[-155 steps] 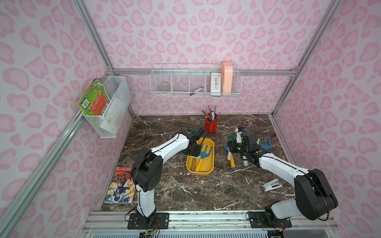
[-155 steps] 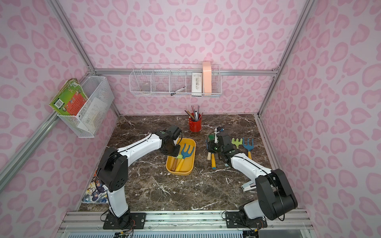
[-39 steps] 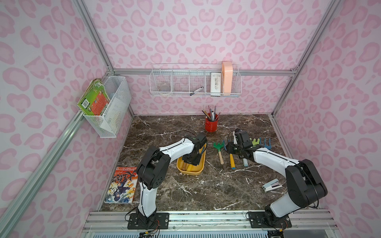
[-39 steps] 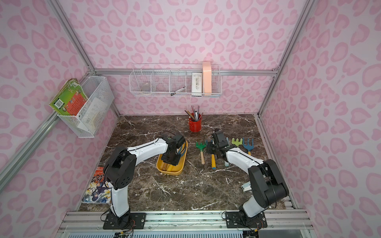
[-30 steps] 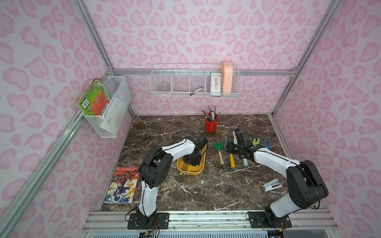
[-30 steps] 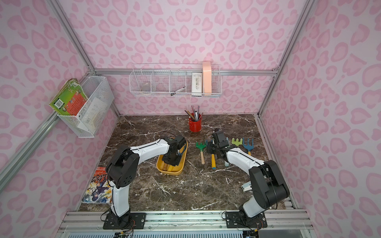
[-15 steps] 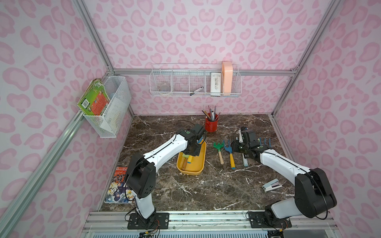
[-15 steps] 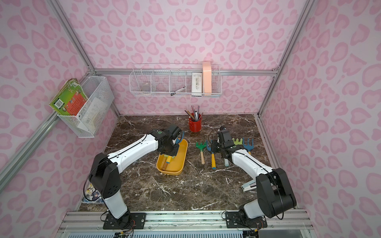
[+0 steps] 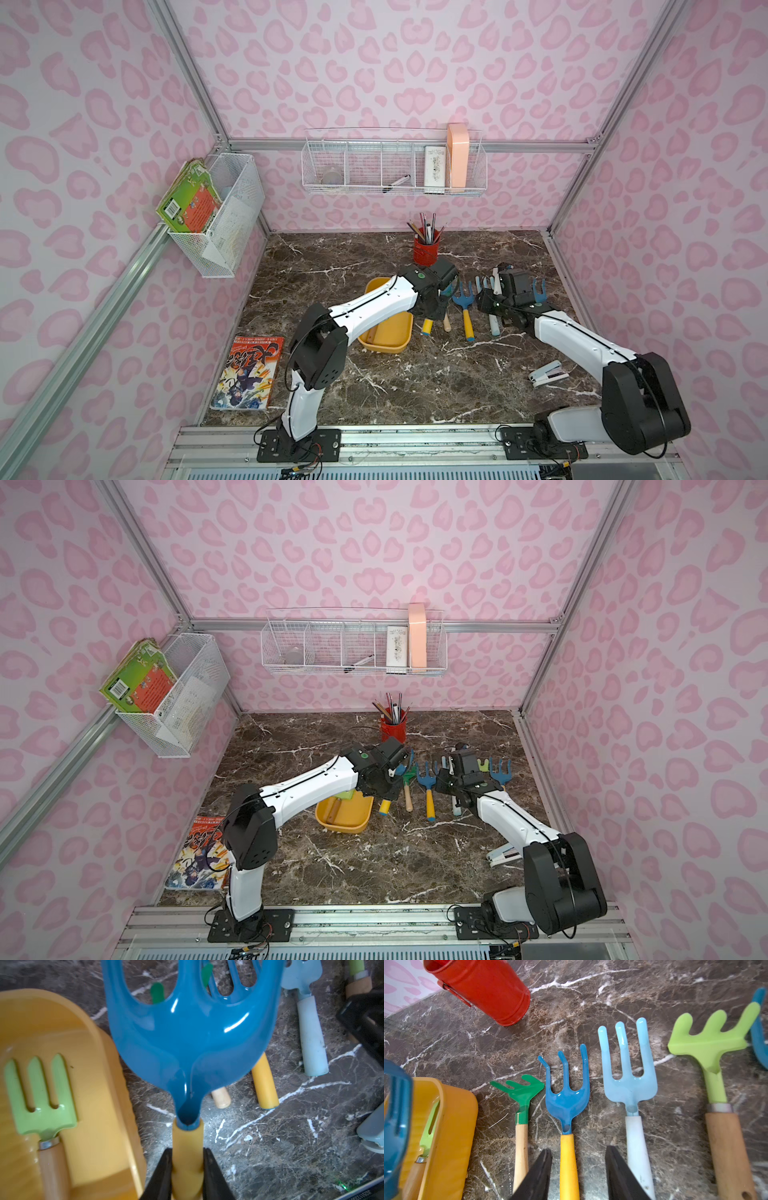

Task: Take the hand rake out of the storage box
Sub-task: Move the storage box to the center of the board.

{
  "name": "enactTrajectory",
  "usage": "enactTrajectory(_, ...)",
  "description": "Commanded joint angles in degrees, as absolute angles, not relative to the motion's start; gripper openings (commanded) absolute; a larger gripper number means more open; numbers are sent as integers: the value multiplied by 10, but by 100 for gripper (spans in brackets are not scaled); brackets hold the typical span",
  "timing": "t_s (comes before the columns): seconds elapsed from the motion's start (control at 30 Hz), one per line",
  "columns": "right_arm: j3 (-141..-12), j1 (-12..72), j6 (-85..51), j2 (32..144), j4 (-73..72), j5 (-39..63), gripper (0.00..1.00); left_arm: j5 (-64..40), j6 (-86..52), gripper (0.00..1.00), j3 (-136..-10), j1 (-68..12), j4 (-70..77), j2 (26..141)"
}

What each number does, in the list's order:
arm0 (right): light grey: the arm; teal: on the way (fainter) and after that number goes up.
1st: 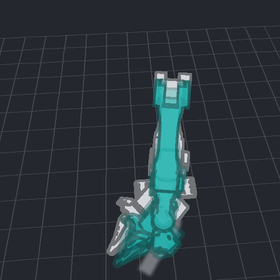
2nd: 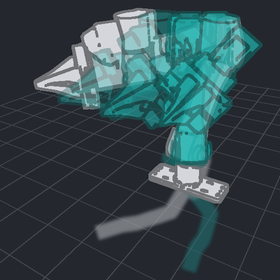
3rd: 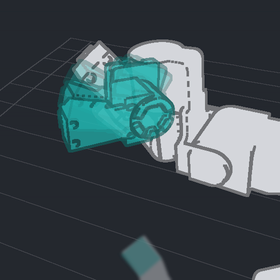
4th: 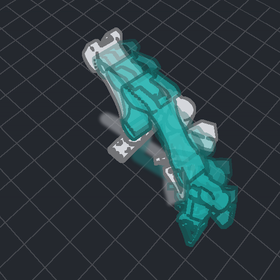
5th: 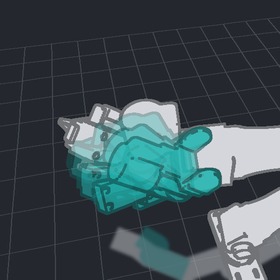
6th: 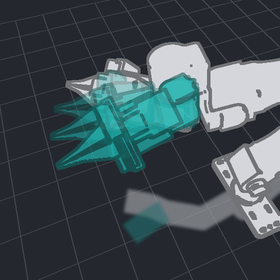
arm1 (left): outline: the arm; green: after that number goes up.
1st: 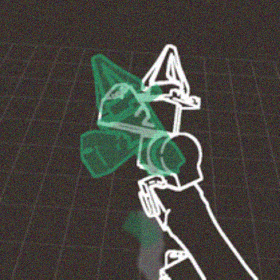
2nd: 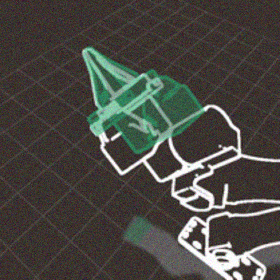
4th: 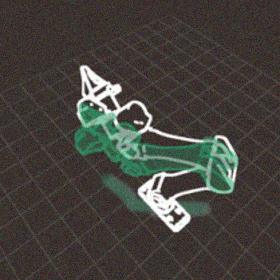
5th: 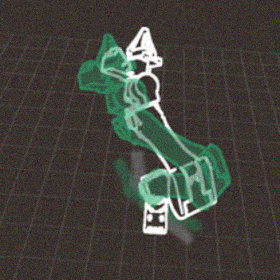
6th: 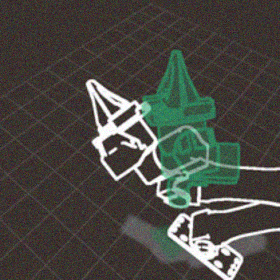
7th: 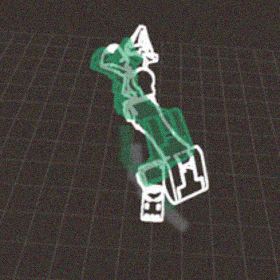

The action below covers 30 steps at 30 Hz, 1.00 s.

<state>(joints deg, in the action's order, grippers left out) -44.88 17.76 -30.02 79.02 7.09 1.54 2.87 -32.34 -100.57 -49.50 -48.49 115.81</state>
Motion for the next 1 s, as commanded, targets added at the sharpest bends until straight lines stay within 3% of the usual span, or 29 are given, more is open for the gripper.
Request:
enactTrajectory(0.0,-446,174,-299,785,66,20,44,34,-351,20,-1010,-496,-477,1177)
enactTrajectory(0.97,-436,187,-306,785,57,17,44,43,-343,19,-802,-393,-415,1116)
